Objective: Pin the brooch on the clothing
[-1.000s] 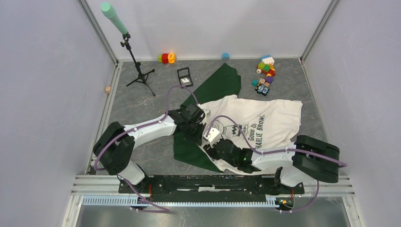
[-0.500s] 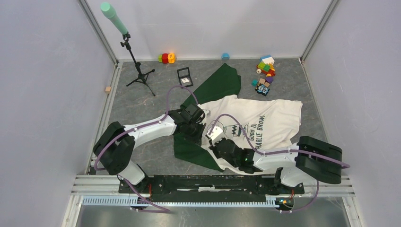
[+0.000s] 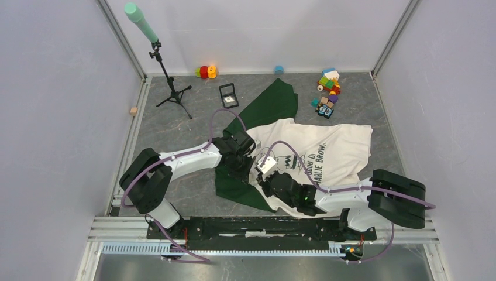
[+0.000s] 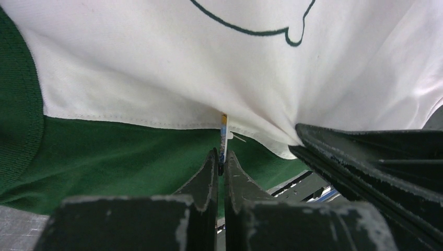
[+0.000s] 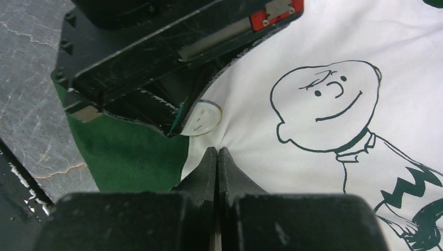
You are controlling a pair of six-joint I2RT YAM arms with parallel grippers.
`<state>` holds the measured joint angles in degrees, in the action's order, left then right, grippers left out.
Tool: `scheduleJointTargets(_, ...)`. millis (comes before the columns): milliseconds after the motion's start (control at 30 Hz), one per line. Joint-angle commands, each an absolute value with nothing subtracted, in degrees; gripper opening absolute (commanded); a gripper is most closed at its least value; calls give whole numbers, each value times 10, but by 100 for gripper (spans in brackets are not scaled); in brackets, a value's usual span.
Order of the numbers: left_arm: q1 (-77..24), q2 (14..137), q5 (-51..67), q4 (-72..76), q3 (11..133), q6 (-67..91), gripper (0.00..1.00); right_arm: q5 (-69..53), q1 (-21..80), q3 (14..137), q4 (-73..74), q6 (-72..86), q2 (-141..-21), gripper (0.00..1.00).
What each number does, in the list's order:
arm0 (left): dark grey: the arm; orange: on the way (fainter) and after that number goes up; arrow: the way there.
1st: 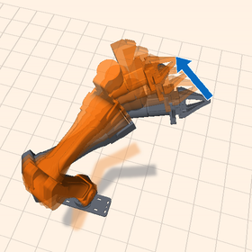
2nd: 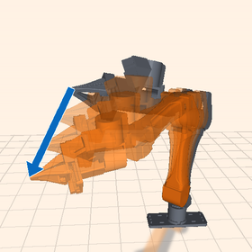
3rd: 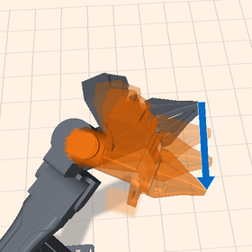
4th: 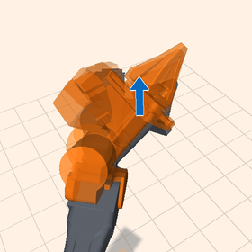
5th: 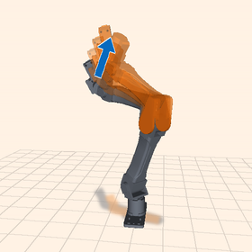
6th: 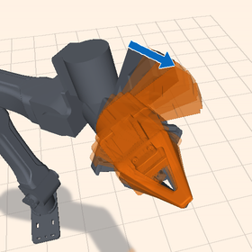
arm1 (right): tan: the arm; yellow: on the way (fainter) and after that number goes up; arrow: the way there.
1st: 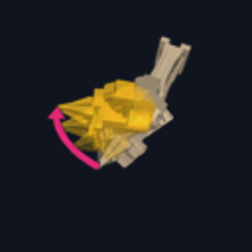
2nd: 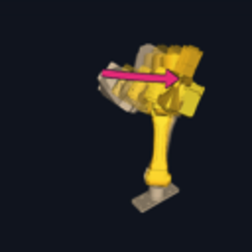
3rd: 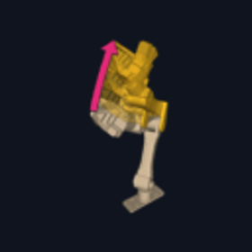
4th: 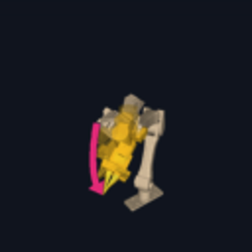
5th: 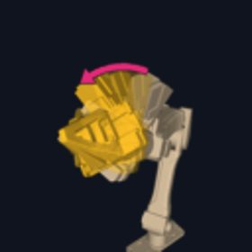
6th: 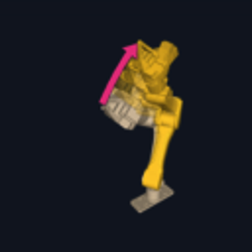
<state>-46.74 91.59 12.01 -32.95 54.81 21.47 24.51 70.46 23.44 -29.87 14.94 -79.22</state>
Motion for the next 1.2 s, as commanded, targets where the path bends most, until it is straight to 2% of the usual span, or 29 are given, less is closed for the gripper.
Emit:
scheduleJointTargets(0, -472, 924, 112, -335, 572, 217, 2, 222, 718, 236, -353, 145, -777, 0)
scheduleJointTargets(833, -470, 923, 135, -322, 570, 222, 2, 173, 746, 268, -372, 129, -856, 0)
scheduleJointTargets(1167, -452, 877, 161, -277, 546, 241, 2, 164, 745, 263, -391, 147, -877, 0)
